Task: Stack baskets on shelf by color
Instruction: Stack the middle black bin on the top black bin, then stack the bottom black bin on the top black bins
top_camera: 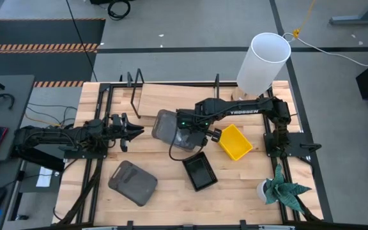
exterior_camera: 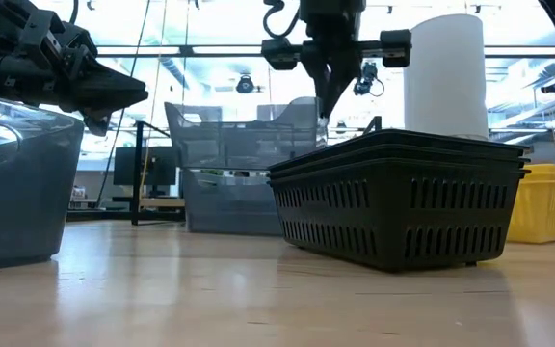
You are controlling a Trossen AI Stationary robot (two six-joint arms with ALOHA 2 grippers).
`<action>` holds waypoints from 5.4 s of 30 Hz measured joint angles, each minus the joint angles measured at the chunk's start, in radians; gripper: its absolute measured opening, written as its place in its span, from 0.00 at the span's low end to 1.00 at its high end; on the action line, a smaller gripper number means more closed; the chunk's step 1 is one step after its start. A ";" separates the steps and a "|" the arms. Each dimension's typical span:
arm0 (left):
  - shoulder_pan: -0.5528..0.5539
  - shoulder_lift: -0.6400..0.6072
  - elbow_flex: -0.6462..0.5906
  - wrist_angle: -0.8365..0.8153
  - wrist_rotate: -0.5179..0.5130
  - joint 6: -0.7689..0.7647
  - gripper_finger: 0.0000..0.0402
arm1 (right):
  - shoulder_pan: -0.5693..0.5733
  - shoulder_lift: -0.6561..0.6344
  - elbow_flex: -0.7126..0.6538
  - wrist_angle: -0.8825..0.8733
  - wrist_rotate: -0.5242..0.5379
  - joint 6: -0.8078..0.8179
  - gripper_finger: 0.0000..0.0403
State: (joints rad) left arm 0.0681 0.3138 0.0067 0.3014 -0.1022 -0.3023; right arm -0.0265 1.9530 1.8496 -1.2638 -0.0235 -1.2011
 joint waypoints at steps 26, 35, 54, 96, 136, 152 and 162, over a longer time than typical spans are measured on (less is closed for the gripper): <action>0.000 0.000 0.000 0.000 0.000 0.000 0.21 | -0.017 -0.056 -0.048 0.045 -0.085 0.050 0.01; 0.000 0.000 0.000 0.000 0.000 0.000 0.23 | -0.017 -0.056 -0.142 0.116 -0.083 0.001 0.01; 0.000 0.000 0.000 0.000 0.000 0.000 0.23 | -0.009 -0.056 -0.144 0.141 -0.045 0.185 0.17; 0.000 0.000 0.000 0.000 0.000 0.000 0.21 | 0.238 -0.137 -0.363 0.773 -0.210 0.962 0.21; 0.001 0.052 0.258 -0.299 0.050 -0.224 0.14 | 0.293 -1.074 -1.208 1.375 0.094 1.245 0.21; -0.253 0.422 0.451 -0.599 0.251 -0.274 0.17 | 0.261 -1.091 -1.286 1.518 0.135 1.295 0.21; -0.394 0.604 0.539 -0.656 0.260 -0.384 0.32 | 0.246 -1.108 -1.257 1.519 0.135 1.207 0.21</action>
State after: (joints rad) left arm -0.3257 0.9178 0.5461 -0.3548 0.1579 -0.6865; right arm 0.2192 0.8448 0.5926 0.2551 0.1112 0.0056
